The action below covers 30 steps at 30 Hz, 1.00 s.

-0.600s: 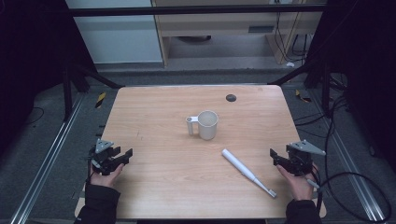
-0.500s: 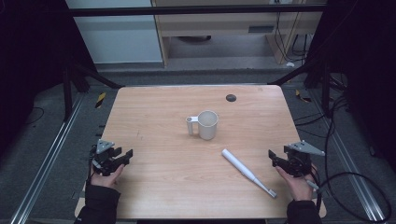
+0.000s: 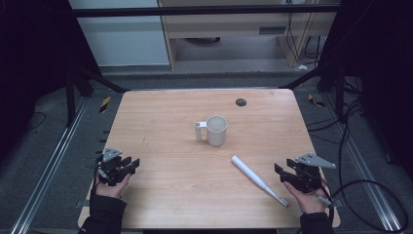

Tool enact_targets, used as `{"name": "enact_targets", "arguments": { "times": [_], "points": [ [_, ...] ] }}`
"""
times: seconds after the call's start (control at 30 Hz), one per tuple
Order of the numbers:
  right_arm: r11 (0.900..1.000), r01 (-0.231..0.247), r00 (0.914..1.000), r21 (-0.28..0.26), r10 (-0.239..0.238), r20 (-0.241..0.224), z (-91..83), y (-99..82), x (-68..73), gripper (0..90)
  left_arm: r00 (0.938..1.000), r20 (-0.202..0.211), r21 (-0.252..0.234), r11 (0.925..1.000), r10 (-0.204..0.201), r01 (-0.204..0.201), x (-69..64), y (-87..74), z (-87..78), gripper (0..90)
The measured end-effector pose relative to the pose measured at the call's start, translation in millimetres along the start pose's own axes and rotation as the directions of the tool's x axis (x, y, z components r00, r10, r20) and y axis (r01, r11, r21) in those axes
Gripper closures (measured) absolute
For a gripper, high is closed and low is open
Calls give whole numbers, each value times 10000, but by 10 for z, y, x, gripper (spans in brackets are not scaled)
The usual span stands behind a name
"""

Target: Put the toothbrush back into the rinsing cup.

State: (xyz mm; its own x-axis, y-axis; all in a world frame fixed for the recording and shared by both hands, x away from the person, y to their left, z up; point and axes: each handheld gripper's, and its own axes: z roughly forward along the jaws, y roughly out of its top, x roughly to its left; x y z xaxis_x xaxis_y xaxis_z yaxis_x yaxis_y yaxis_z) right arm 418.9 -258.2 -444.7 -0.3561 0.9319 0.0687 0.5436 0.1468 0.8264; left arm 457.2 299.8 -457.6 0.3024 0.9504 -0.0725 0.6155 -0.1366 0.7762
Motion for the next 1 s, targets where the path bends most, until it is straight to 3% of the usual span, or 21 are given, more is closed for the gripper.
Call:
{"name": "enact_targets", "arguments": {
  "times": [0.2,0.47,1.0],
  "points": [
    [9997,216,9989,89,-212,-407,23,-10,81,520,10000,-7,34,10000,25,-25,-1,-5,3,602],
    [9976,499,9899,473,-431,-1352,51,-30,224,654,10000,27,65,10000,44,-45,1,-11,17,600],
    [9910,873,9803,1015,-674,-1859,66,-129,343,863,9999,67,149,9999,82,-83,-14,-18,33,602]
  ]
}}
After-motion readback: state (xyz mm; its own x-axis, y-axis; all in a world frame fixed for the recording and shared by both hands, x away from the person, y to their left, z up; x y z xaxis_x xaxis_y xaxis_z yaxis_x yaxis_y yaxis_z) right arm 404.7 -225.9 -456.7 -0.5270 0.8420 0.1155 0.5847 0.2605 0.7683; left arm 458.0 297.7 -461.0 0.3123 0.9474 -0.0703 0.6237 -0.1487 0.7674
